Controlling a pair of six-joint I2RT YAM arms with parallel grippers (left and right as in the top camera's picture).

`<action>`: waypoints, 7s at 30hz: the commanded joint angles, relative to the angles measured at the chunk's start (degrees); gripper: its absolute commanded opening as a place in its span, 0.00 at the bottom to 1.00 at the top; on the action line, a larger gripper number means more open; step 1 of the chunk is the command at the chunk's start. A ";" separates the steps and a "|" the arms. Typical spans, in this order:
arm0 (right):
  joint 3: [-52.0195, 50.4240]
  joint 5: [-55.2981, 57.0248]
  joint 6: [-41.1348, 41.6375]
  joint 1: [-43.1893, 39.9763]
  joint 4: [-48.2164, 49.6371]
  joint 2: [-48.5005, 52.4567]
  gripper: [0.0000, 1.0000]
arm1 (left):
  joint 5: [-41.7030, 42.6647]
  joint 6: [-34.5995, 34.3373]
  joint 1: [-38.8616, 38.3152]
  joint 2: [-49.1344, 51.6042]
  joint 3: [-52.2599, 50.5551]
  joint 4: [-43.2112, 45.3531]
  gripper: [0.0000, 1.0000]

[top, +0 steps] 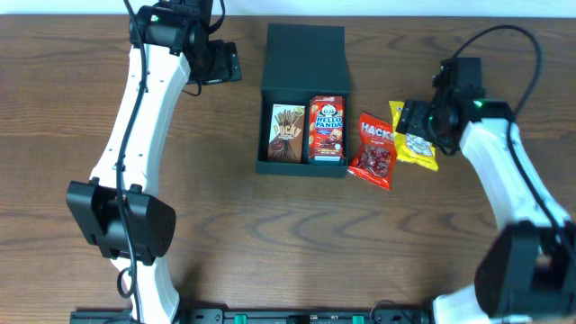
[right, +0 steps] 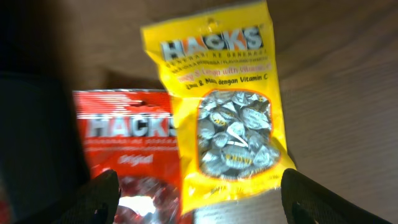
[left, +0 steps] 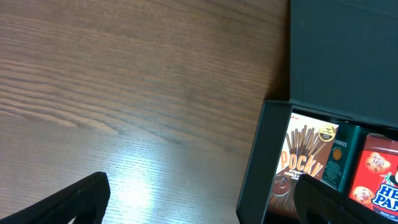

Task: Pack container
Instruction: 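Reach the right gripper to the yellow Hacks bag and grasp it, then lower the yellow Hacks bag into the black box and open the right gripper, then move the right gripper to the red Hacks bag and grasp it, then carry the red Hacks bag over and lower it into the black box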

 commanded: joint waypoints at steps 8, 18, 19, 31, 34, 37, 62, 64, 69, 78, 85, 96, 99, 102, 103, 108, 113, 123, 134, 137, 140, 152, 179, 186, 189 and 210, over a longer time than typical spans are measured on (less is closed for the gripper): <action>1.22 -0.92 -6.08 -2.01 1.95 10.45 0.78 | -0.22 0.63 0.28 -1.20 1.25 -0.13 0.96; 1.46 -0.87 -6.82 -2.45 2.54 13.16 0.26 | -0.17 0.59 0.28 -1.20 1.25 -1.07 0.96; 1.53 -0.90 -6.80 -2.45 2.54 13.16 0.25 | -0.20 0.59 0.28 -1.20 1.25 -1.11 0.96; 10.40 -0.46 -7.72 -2.43 -5.55 12.79 0.01 | -0.20 0.59 0.26 -1.20 1.25 -1.77 0.92; 15.32 -0.46 -8.07 -2.25 -10.60 12.79 0.01 | -0.26 0.63 0.68 -1.20 1.25 -2.62 0.91; 22.62 -0.48 -9.88 -1.29 -16.76 12.79 0.01 | -1.77 0.81 2.10 -1.20 1.25 -4.22 0.91; 41.03 11.32 12.52 37.57 -26.88 18.25 0.01 | -4.94 2.73 20.39 -1.25 1.25 -13.75 0.91; 41.03 9.97 12.55 38.21 -26.10 20.02 0.01 | -3.54 2.75 20.41 -1.25 1.25 -13.73 0.91; 41.03 6.93 13.40 38.56 -24.11 24.46 0.01 | -2.54 2.75 20.41 -1.25 1.25 -13.77 0.92; 41.03 6.75 13.60 38.60 -23.56 27.98 0.02 | -2.51 2.73 20.41 -1.25 1.25 -13.73 0.92; 41.03 5.66 13.57 38.60 -20.63 28.98 0.02 | -2.51 2.75 20.41 -1.25 1.25 -13.51 0.92; 41.44 5.57 8.11 38.53 -20.26 28.15 0.54 | -2.54 2.78 20.41 -1.25 1.25 -13.49 0.92; 42.14 5.77 5.51 38.40 -21.42 26.51 0.49 | -2.56 2.78 20.41 -1.25 1.25 -13.49 0.93; 42.69 6.75 2.05 37.77 -22.03 22.88 0.46 | -2.58 2.78 20.41 -1.22 1.25 -13.33 0.92; 42.71 8.79 1.99 37.18 -23.04 21.14 0.46 | -2.56 2.78 20.41 -1.22 1.25 -13.33 0.93; 42.71 15.58 2.01 28.94 -29.59 14.62 0.47 | -2.56 2.80 20.41 -1.22 1.25 -13.33 0.93; 41.05 10.60 2.49 17.84 -34.99 14.19 0.45 | -2.56 2.78 20.41 -1.22 1.25 -13.03 0.93; 22.60 6.47 3.39 13.16 -25.88 14.19 0.54 | -2.49 2.73 20.41 -1.22 1.25 -12.46 0.92; 11.43 -1.16 2.16 14.05 -15.21 14.19 0.53 | -0.28 2.73 20.41 -1.22 1.25 -12.46 0.92; 11.39 -0.92 1.77 14.58 -13.86 14.19 0.54 | 0.31 2.73 20.39 -1.22 1.25 -12.52 0.92; 11.34 0.00 1.79 14.56 -13.64 14.43 0.52 | 0.31 2.73 20.41 -1.22 1.25 -12.87 0.92; 11.23 0.09 1.79 14.60 -13.55 18.91 0.16 | 0.28 2.73 20.41 -1.22 1.25 -12.83 0.92; 57.40 10.23 2.40 26.45 -38.88 18.78 0.02 | 0.22 3.26 20.41 -1.25 1.25 -12.44 0.93; 57.35 10.01 1.75 33.40 -38.23 18.93 0.02 | 0.22 3.82 20.41 -1.22 1.25 -12.44 0.94; 57.35 9.09 1.75 34.93 -37.86 19.67 0.02 | 0.22 3.85 20.41 -1.22 1.25 -12.46 0.94; 57.31 5.03 0.35 36.48 -38.05 33.42 0.02 | 0.22 4.28 20.41 -1.22 1.25 -12.28 0.95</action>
